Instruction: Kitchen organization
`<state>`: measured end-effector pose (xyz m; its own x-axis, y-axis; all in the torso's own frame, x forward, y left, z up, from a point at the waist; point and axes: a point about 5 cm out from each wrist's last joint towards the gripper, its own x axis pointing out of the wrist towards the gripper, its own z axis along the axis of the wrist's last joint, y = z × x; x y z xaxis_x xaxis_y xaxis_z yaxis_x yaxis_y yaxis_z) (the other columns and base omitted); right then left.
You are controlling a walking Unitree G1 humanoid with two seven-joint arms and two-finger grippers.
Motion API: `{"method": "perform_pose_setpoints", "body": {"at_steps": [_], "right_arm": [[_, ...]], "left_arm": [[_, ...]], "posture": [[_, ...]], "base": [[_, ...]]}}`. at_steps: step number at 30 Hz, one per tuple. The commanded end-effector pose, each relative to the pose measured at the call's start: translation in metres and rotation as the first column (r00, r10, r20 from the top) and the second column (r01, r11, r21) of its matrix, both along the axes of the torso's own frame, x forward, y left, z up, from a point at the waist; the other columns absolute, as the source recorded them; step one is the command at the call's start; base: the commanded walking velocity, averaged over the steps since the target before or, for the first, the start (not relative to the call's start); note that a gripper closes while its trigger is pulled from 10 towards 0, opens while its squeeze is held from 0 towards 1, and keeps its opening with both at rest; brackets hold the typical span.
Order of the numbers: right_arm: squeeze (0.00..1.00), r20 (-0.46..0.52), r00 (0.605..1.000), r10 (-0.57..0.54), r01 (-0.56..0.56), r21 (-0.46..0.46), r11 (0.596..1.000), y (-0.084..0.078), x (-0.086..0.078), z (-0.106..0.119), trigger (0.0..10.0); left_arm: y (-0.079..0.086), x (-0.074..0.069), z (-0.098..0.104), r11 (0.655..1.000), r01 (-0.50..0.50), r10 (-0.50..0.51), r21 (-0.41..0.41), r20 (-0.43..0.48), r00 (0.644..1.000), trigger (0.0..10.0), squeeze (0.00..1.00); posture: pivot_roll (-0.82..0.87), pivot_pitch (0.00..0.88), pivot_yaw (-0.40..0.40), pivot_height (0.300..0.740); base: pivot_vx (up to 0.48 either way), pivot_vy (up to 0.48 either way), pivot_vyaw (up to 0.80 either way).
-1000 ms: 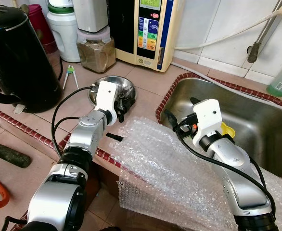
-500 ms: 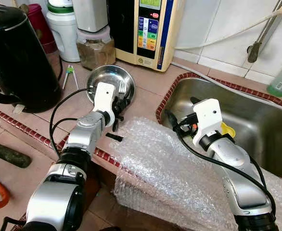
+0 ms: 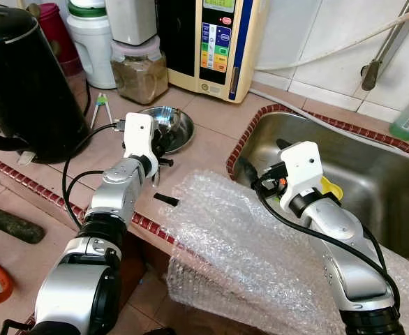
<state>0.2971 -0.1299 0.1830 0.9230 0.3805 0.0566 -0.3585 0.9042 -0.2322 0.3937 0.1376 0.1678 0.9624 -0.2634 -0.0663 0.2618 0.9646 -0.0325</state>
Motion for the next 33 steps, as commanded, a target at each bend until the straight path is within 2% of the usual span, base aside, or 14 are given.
{"method": "perform_pose_setpoints", "body": {"at_steps": [1, 3, 4, 9, 12, 15, 20, 22, 24, 26, 30, 33], "right_arm": [[0.0, 0.009, 1.0, -0.009, 0.009, -0.006, 1.0, -0.003, 0.001, 0.002, 10.0], [0.0, 0.008, 1.0, -0.008, 0.008, -0.007, 1.0, -0.003, 0.001, 0.003, 10.0], [0.0, 0.008, 1.0, -0.008, 0.008, -0.007, 1.0, -0.003, 0.001, 0.003, 10.0], [0.0, 0.009, 1.0, -0.009, 0.009, -0.007, 1.0, -0.003, 0.001, 0.002, 10.0], [0.0, 0.009, 1.0, -0.009, 0.009, -0.006, 1.0, -0.003, 0.001, 0.002, 10.0], [0.0, 0.01, 1.0, -0.01, 0.01, -0.007, 1.0, -0.003, 0.001, 0.002, 10.0], [0.0, 0.01, 1.0, -0.012, 0.012, -0.008, 1.0, -0.003, 0.0, 0.002, 10.0], [0.0, 0.01, 1.0, -0.014, 0.014, -0.01, 1.0, -0.003, 0.0, 0.001, 10.0], [0.0, 0.01, 1.0, -0.015, 0.015, -0.011, 1.0, -0.003, 0.0, 0.001, 10.0], [0.0, 0.01, 1.0, -0.016, 0.016, -0.012, 1.0, -0.004, 0.001, 0.001, 10.0], [0.0, 0.012, 1.0, -0.014, 0.015, -0.013, 1.0, -0.002, 0.002, 0.0, 10.0], [0.0, 0.012, 1.0, -0.017, 0.017, -0.013, 1.0, -0.003, 0.002, 0.0, 10.0]], "left_arm": [[-0.003, 0.002, 0.015, 1.0, 0.007, -0.009, 0.021, 0.072, 0.997, 0.0, 0.0], [-0.004, 0.002, 0.024, 0.998, 0.004, -0.012, 0.059, 0.141, 0.99, 0.0, 0.0], [-0.004, 0.002, 0.024, 0.998, 0.004, -0.012, 0.059, 0.141, 0.99, 0.0, 0.0], [0.004, 0.0, 0.041, 0.995, -0.095, 0.08, 0.037, 0.305, 0.949, 0.0, 0.0], [0.003, -0.003, 0.047, 0.994, -0.101, 0.076, 0.05, 0.372, 0.925, 0.0, 0.0], [0.001, -0.006, 0.048, 0.994, -0.101, 0.076, 0.04, 0.409, 0.909, 0.0, 0.0], [0.002, -0.007, 0.044, 0.993, -0.111, 0.085, 0.042, 0.406, 0.91, 0.0, 0.0], [0.004, -0.007, 0.047, 0.99, -0.134, 0.101, 0.046, 0.439, 0.893, 0.0, 0.0], [0.006, -0.009, 0.054, 0.983, -0.167, 0.106, 0.081, 0.496, 0.862, 0.0, 0.0], [0.003, -0.011, 0.06, 0.982, -0.156, 0.075, 0.103, 0.546, 0.834, 0.0, 0.0], [0.0, -0.015, 0.058, 0.976, -0.176, 0.074, 0.125, 0.573, 0.816, 0.0, 0.0], [-0.006, -0.02, 0.052, 0.974, -0.16, 0.036, 0.16, 0.589, 0.808, 0.0, 0.0]], "posture": [[-0.03, 0.083, -0.025, 0.74], [-0.03, 0.084, -0.026, 0.74], [-0.03, 0.084, -0.026, 0.74], [-0.03, 0.083, -0.025, 0.74], [-0.03, 0.084, -0.025, 0.74], [-0.03, 0.084, -0.025, 0.74], [-0.03, 0.085, -0.024, 0.74], [-0.03, 0.085, -0.024, 0.74], [-0.03, 0.083, -0.025, 0.74], [-0.03, 0.083, -0.026, 0.74], [-0.03, 0.081, -0.025, 0.74], [-0.03, 0.08, -0.024, 0.74]], "base": [[0.0, 0.0, 0.0], [0.0, 0.0, 0.0], [0.0, 0.0, 0.0], [0.0, 0.0, 0.0], [0.0, 0.0, 0.0], [0.0, 0.0, 0.0], [0.0, 0.0, 0.0], [0.0, 0.0, 0.0], [0.0, 0.0, 0.0], [0.0, 0.0, 0.0], [0.0, 0.0, 0.0], [0.0, 0.0, 0.0]]}}
